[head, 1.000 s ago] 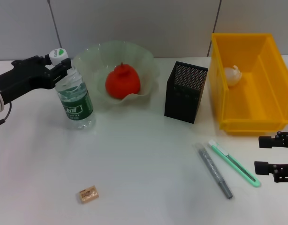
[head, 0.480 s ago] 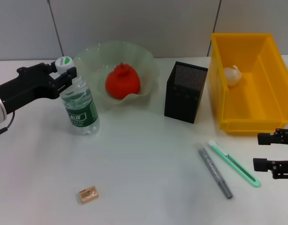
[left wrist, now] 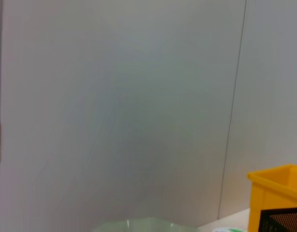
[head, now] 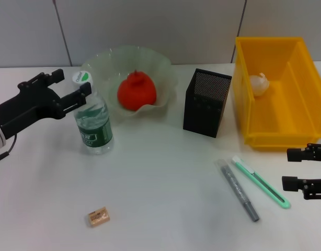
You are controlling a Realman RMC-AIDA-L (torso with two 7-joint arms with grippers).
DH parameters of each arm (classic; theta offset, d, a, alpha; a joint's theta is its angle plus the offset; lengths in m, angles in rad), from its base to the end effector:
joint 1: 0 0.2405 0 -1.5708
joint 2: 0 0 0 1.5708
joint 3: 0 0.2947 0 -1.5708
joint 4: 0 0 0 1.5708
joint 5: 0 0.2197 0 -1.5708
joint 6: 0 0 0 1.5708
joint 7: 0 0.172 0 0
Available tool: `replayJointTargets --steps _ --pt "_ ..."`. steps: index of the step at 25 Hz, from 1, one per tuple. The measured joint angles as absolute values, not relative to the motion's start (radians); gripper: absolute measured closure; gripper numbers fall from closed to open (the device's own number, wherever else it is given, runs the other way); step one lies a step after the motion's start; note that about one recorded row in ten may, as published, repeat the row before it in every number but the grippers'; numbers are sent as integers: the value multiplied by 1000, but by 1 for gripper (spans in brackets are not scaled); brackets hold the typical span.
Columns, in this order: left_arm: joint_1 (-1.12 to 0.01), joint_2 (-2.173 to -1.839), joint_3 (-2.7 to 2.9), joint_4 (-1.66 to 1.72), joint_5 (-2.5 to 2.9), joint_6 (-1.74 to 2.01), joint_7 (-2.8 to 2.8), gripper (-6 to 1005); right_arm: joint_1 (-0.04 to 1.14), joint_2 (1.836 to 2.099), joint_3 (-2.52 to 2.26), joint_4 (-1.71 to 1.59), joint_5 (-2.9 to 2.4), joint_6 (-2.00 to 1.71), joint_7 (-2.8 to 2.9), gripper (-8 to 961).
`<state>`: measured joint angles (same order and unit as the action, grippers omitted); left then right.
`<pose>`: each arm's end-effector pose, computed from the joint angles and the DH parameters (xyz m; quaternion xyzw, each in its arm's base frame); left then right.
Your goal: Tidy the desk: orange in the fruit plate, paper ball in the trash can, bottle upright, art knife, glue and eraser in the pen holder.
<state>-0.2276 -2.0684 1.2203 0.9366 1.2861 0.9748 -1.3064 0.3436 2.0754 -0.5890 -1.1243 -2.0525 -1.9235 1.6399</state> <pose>-0.3003 0.3861 -0.0030 -0.8493 -0.2282 -0.2873 0.3795 0.3008 0.3002 0.0441 -0.9416 0.2370 0.2091 0.1166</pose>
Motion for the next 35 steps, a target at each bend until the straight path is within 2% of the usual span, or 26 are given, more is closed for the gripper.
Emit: replayJointTargets --steps 1,6,9,10,19,21,27,35 --pt "-228 -2068 1220 931 1287 981 -1302 392 344 2075 -589 -1124 -2053 -1924 1640 176" --pt "-215 -2064 1127 943 1282 1092 -1303 189 346 2075 -589 -1133 -2053 -1924 1652 176" --pt "-208 -2061 1070 945 1285 1162 -1310 150 357 2076 -589 -1161 -2053 -1924 1691 176" --pt "-194 -2049 954 940 1300 1313 -1329 137 362 2076 -589 -1175 -2053 -1924 1713 176" --pt "-162 -1932 824 781 1393 1732 -1297 133 453 2074 -712 -1473 -2163 -1894 2103 176" --pt "-158 -1922 822 770 1427 1775 -1285 134 489 2071 -764 -1537 -2224 -1894 2189 176" --pt "-145 -1918 803 768 1508 1844 -1270 139 661 2071 -979 -1556 -2560 -1909 2457 176" --pt "-138 -1929 773 766 1539 1855 -1269 139 755 2080 -1176 -1350 -2723 -1786 2575 177"
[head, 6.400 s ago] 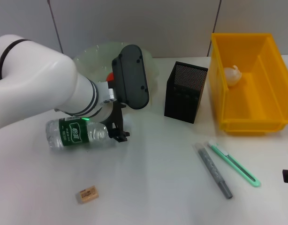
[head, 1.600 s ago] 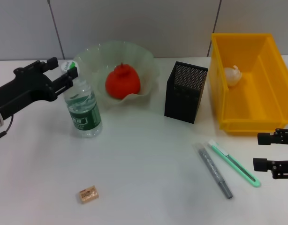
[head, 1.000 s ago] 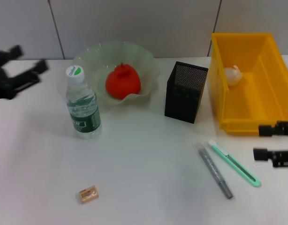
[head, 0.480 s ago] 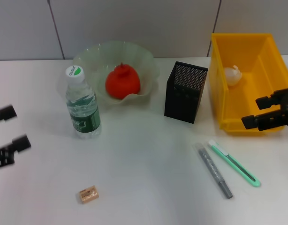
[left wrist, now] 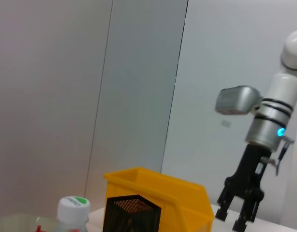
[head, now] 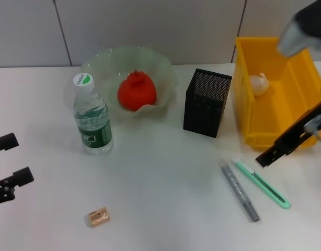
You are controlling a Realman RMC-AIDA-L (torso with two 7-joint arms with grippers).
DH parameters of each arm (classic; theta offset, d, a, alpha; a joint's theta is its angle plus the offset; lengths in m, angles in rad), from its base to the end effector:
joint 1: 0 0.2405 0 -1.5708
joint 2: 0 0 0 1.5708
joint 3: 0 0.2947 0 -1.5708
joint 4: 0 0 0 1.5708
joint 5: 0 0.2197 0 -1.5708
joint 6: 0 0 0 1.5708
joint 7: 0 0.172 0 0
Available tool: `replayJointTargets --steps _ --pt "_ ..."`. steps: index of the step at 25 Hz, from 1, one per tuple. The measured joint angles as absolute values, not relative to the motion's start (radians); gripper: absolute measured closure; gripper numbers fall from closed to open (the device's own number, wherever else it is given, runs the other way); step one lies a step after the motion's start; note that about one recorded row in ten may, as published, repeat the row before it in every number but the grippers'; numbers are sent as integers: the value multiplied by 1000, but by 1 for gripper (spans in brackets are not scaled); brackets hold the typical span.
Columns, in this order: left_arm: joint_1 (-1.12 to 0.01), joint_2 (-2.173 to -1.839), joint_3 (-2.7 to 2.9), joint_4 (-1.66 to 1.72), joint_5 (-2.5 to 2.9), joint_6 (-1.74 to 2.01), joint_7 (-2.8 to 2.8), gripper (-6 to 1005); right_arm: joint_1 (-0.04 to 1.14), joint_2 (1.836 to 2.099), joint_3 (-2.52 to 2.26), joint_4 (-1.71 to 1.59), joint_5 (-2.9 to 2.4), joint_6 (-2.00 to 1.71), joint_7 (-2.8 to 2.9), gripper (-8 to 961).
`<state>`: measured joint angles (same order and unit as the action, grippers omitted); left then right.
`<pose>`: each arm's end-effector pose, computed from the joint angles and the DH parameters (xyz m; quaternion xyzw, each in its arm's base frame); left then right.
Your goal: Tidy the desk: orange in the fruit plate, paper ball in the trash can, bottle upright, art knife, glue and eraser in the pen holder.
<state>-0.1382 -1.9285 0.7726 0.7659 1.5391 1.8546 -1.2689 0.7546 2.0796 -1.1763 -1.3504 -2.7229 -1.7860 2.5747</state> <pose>-0.3472 0.2541 0.0697 -0.8955 -0.1744 -0.3530 0.2074 0.1960 0.4040 -0.0019 -0.8938 0.3601 -0.2050 0.1714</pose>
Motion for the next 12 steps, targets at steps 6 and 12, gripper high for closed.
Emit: replayJointTargets --steps 6,12 --pt "-142 -1942 776 765 1556 1865 -1229 139 807 2080 -1262 -1129 -2752 -1623 2605 178" --pt "-146 -1952 778 765 1569 1880 -1204 139 848 2082 -1301 -966 -2753 -1478 2621 179"
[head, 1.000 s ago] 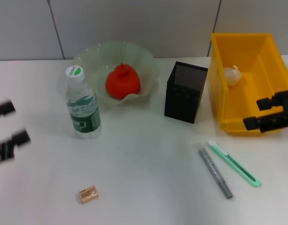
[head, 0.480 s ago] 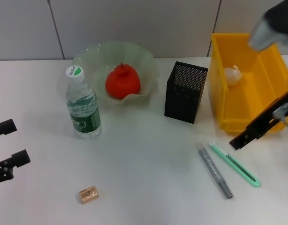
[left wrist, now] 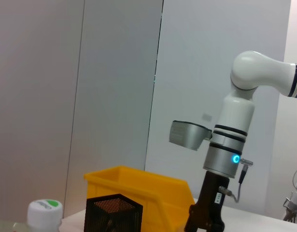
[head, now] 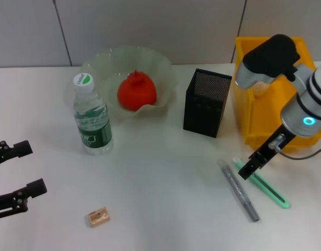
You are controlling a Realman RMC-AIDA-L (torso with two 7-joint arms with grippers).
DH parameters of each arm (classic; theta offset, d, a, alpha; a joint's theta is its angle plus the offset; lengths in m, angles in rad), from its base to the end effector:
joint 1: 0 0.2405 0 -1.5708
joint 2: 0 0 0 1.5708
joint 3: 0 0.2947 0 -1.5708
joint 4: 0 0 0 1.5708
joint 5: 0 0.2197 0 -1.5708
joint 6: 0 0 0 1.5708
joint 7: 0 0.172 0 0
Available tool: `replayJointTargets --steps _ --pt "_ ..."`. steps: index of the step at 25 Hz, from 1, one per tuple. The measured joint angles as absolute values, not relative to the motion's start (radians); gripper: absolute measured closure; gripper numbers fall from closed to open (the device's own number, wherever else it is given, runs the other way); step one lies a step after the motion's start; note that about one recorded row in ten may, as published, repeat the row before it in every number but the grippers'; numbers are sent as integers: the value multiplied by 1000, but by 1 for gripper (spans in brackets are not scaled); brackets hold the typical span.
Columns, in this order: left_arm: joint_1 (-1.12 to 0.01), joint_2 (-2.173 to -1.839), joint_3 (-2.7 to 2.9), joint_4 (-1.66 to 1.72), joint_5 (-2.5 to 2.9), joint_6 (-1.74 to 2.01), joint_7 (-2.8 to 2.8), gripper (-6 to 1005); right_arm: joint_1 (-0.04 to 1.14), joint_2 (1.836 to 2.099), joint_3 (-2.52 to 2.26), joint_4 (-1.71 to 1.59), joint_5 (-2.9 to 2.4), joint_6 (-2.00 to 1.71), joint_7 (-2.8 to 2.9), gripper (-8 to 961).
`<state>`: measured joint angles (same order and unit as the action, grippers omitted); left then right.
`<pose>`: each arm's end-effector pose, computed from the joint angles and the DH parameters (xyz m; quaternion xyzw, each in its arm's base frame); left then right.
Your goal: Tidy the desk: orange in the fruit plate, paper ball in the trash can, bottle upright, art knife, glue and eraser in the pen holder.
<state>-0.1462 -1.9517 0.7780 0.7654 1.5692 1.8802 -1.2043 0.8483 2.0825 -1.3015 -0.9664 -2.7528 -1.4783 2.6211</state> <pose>-0.3406 0.2505 0.0562 -0.9043 -0.1447 -0.3521 0.1933 0.2230 0.4303 -0.0637 -0.8791 0.3689 -0.2433 0.1783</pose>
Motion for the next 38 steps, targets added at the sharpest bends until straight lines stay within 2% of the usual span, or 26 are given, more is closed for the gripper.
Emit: replayJointTargets --steps 14,30,38 --pt "-150 -1967 772 765 1584 1870 -1204 140 890 2083 -1388 -870 -2778 -1391 2688 182" --pt "-149 -1966 772 753 1585 1857 -1205 139 919 2084 -1404 -800 -2771 -1368 2682 267" --pt "-150 -1967 772 753 1585 1850 -1207 139 923 2085 -1406 -803 -2771 -1367 2681 490"
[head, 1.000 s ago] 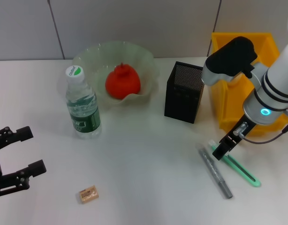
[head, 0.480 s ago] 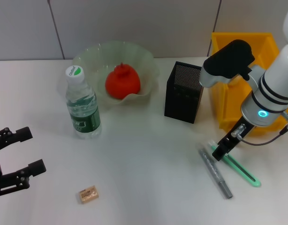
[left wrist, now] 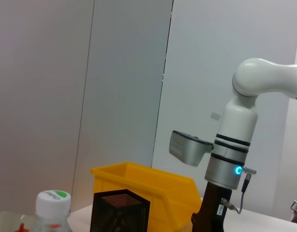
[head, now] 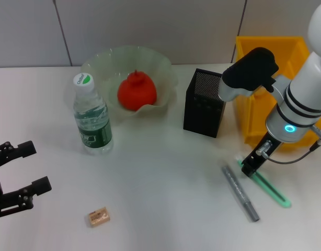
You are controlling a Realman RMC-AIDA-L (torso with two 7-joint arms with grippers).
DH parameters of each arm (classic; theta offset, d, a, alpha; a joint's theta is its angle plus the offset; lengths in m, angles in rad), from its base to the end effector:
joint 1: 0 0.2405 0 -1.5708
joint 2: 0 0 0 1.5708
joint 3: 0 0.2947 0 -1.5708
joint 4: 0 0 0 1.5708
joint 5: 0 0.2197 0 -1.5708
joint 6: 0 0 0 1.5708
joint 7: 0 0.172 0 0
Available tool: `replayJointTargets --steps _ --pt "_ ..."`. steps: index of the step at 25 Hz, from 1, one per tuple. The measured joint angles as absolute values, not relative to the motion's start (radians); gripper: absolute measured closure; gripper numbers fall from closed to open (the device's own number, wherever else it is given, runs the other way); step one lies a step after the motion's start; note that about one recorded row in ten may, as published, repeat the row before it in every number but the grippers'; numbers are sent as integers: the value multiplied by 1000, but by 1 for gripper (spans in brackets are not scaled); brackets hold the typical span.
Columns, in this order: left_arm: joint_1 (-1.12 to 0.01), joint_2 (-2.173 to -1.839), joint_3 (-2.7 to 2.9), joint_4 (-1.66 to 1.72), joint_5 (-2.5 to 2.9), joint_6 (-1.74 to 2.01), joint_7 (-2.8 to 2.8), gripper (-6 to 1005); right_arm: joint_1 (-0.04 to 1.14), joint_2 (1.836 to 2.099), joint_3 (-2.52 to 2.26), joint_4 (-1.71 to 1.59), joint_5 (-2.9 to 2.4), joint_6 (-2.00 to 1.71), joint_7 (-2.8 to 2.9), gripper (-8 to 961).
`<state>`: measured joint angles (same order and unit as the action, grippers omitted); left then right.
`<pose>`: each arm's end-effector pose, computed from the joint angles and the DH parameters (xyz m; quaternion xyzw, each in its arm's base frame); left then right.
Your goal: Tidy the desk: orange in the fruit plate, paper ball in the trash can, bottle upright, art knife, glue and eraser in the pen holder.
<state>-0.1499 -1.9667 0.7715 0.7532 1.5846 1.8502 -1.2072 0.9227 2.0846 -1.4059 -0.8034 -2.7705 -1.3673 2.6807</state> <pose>-0.3429 0.2536 0.0483 -0.9012 -0.1599 -0.3501 0.1994 0.2266 0.4371 -0.0886 -0.8703 0.3548 -0.2838 0.1900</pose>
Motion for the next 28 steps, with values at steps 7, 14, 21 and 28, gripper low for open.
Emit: replayJointTargets --steps 7,14,21,28 --pt "-146 -1967 767 752 1585 1847 -1208 140 885 2084 -1399 -933 -2770 -1437 2677 753" --pt "-143 -1967 759 752 1585 1847 -1207 139 830 2084 -1398 -1162 -2729 -1578 2677 787" --pt "-145 -1967 756 752 1584 1845 -1205 139 763 2081 -1358 -1521 -2625 -1653 2659 786" --pt "-148 -1967 754 742 1584 1845 -1205 140 716 2082 -1315 -1609 -2498 -1448 2561 787"
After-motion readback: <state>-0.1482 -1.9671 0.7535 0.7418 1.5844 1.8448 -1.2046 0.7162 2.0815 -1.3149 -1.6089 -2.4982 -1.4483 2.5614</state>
